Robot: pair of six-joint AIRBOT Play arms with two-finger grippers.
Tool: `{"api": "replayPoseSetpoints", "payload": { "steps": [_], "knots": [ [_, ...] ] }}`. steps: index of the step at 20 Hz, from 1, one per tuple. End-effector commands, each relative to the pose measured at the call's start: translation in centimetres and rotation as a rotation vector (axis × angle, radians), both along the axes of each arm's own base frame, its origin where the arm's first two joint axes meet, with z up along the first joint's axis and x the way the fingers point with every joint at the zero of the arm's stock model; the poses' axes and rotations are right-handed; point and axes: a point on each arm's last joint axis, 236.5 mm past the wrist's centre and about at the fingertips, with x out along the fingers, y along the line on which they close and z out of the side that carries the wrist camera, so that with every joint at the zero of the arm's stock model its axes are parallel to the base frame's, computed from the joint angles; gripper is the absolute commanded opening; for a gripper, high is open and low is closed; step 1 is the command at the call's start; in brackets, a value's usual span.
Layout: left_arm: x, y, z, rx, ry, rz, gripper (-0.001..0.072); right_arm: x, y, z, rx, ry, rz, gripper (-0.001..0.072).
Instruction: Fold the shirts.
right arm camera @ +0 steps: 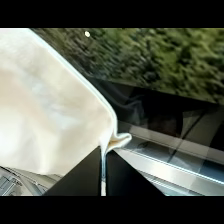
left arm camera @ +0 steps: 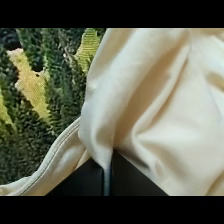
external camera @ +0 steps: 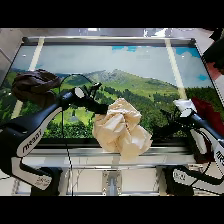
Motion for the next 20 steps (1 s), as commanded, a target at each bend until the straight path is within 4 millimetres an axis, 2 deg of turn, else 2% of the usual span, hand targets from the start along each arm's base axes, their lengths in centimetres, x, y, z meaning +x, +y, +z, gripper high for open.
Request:
{"api": "replayPoseSetpoints", "payload": {
  "steps": [1, 3, 4, 6, 8, 11, 14, 17, 20],
  "knots": [
    [0.0, 0.0, -0.2, -0.006, 0.015, 0.008, 0.0015, 1.0, 0.1, 0.5, 0.009, -0.045, 0.006, 0.0015],
    [1.5, 1.5, 1.5, -0.020, -0.020, 0.053, 0.0015, 2.2, -0.4, 2.3, -0.007, -0.101, 0.031, 0.0015],
    [2.7, 2.8, 3.0, -0.033, -0.051, 0.088, 0.0015, 3.1, -1.0, 3.6, -0.032, -0.147, 0.056, 0.0014],
    [4.6, 6.4, 6.8, -0.058, -0.117, 0.167, 0.0015, 5.0, -2.8, 6.9, -0.111, -0.246, 0.097, 0.0013],
    [5.5, 10.7, 11.5, -0.082, -0.180, 0.242, 0.0015, 6.9, -4.6, 11.4, -0.178, -0.353, 0.113, 0.0013],
    [4.4, 15.5, 18.1, -0.102, -0.285, 0.311, 0.0015, 9.0, -6.1, 19.3, -0.232, -0.547, 0.094, 0.0013],
    [2.7, 18.1, 25.1, -0.109, -0.470, 0.368, 0.0015, 10.0, -6.1, 28.1, -0.296, -0.802, 0.082, 0.0013],
    [0.7, 20.4, 32.8, -0.108, -0.726, 0.454, 0.0015, 8.9, -6.5, 36.8, -0.388, -1.033, 0.045, 0.0012],
    [-1.4, 24.8, 40.9, -0.081, -1.023, 0.622, 0.0014, 6.9, -7.9, 44.7, -0.515, -1.227, -0.030, 0.0012]
  ]
}}
